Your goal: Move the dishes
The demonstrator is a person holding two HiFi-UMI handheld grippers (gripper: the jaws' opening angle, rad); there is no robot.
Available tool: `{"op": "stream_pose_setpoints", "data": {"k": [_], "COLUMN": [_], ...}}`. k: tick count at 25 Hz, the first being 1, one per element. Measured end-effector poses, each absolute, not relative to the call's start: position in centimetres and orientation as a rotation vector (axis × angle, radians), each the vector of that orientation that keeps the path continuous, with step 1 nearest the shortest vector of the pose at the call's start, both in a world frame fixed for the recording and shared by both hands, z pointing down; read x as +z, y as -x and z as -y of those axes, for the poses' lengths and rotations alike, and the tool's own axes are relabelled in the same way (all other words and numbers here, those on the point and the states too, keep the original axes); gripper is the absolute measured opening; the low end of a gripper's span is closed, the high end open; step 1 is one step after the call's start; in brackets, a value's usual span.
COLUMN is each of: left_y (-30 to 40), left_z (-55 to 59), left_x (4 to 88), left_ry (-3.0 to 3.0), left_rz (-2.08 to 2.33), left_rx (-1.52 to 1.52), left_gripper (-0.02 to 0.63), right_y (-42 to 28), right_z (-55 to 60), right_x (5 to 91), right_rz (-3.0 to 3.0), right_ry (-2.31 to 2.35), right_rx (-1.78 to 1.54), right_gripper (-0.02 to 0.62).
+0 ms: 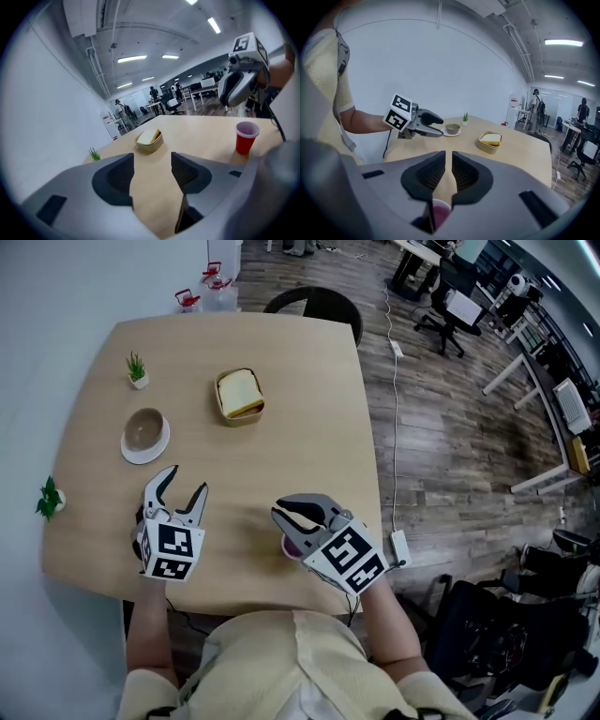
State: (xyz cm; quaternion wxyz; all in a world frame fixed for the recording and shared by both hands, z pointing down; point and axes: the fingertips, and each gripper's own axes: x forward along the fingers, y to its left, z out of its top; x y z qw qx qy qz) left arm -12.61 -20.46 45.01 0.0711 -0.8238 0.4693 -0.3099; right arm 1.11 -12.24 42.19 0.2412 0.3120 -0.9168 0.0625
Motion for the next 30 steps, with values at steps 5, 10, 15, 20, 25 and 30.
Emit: {"op": "stream_pose_setpoints", "data": {"k": [5, 10, 15, 20, 25, 30], "left_y": [16.1, 19.3, 21.1, 21.4, 22.2, 23.4], "left_z": [24.3, 27.6, 29.8, 31.4, 33.0, 33.8], "left_x": [45.1, 47.0, 49.4, 51.2, 52.9, 53.7], "left_ry": [2.272, 2.166, 2.149, 2.145, 2.210, 2.264], "left_rz": [-1.442, -1.443, -1.439, -1.393, -1.404, -1.479], "left_rx": [-1.029, -1.179, -1.306, -1.389, -1.456, -1.458], "left_gripper": [0.255, 0.255, 0.255, 0.255, 0.252, 0.215], "right_y": [-1.3, -1.7, -2.2, -2.4, -2.3, -2.2], "right_z": [12.3, 12.4, 12.5, 12.6, 12.5, 12.3], "right_x": [43.0, 43.5, 44.2, 44.8, 45.2, 45.7], "right_rz": [2.481, 2.459, 2.437, 2.417, 2.404, 2.393], "right_ry": [-0.852, -0.871, -0.893, -0.897, -0.890, -0.881], "right_rx": [0.192, 0.215, 0.243, 0.250, 0.252, 0.265], "right_gripper": [0.052, 0.051, 0.048, 0.046, 0.046, 0.044]}}
